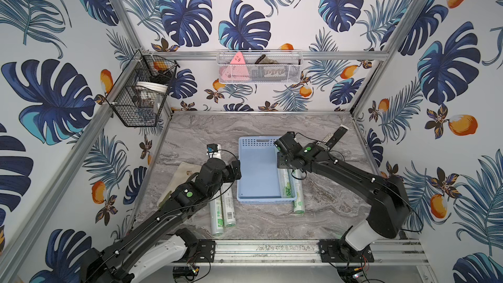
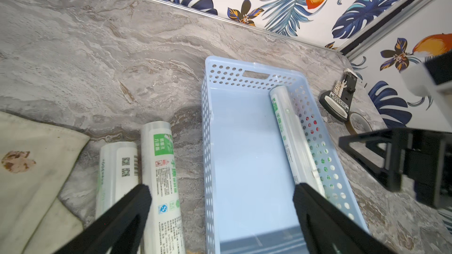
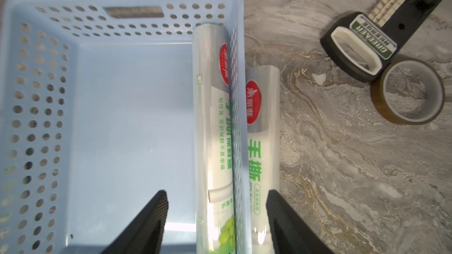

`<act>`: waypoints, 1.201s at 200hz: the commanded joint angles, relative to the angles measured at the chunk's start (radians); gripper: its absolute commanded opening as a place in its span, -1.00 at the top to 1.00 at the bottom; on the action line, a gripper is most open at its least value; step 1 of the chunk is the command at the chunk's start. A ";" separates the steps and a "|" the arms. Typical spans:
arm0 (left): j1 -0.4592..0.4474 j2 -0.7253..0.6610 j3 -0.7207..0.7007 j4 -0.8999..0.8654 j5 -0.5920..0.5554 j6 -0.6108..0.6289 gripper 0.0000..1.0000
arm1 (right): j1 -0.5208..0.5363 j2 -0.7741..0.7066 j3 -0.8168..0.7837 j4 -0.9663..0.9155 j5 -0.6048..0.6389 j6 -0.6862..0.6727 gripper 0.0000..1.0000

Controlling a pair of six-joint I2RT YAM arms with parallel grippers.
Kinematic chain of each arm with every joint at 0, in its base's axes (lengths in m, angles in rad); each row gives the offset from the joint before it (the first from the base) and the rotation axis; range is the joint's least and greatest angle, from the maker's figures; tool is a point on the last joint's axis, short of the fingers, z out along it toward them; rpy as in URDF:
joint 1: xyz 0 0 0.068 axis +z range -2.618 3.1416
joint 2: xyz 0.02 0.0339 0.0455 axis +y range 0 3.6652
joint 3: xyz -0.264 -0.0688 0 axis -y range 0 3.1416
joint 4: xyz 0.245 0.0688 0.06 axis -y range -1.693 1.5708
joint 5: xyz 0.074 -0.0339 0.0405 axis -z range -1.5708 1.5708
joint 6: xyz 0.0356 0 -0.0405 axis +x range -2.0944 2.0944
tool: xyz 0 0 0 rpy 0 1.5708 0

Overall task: Put the plastic wrap into the basket
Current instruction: Place the plastic wrap in the basket, then pick up the plastic wrap from the center of the board.

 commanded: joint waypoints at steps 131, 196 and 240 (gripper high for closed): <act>-0.143 0.376 0.165 0.128 0.383 0.133 -0.98 | -0.519 -0.252 -0.439 0.276 -0.608 -0.036 -0.60; -0.309 0.550 0.269 0.106 0.269 0.152 -0.98 | -0.534 -0.137 -0.437 0.237 -0.688 -0.113 -0.49; -0.393 0.662 0.359 0.117 0.276 0.178 -0.98 | -0.532 -0.067 -0.438 0.271 -0.742 -0.130 -0.46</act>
